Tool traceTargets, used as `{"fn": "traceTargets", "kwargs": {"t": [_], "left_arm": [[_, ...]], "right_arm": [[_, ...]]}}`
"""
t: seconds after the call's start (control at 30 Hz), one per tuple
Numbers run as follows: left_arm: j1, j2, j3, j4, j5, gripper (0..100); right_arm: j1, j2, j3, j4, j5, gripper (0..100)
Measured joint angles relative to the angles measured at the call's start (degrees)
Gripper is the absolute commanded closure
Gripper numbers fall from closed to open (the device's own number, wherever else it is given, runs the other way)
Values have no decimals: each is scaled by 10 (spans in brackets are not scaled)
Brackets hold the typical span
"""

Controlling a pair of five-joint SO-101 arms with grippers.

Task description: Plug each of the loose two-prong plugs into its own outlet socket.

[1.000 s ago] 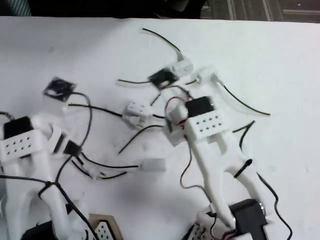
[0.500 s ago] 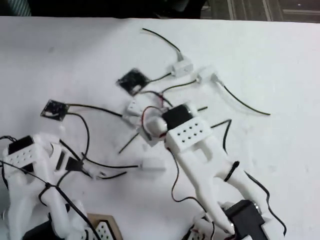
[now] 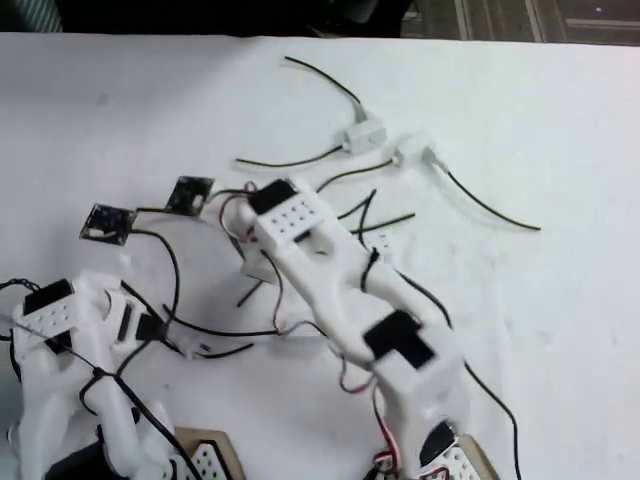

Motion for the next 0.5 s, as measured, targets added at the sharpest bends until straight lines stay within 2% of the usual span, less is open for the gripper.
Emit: {"fn": "traceTargets", "kwargs": {"t": [0.5], "left_arm": [[1,0,4,-2,0,672]], "right_arm": [[3,121,-126,-2,4,844]]}}
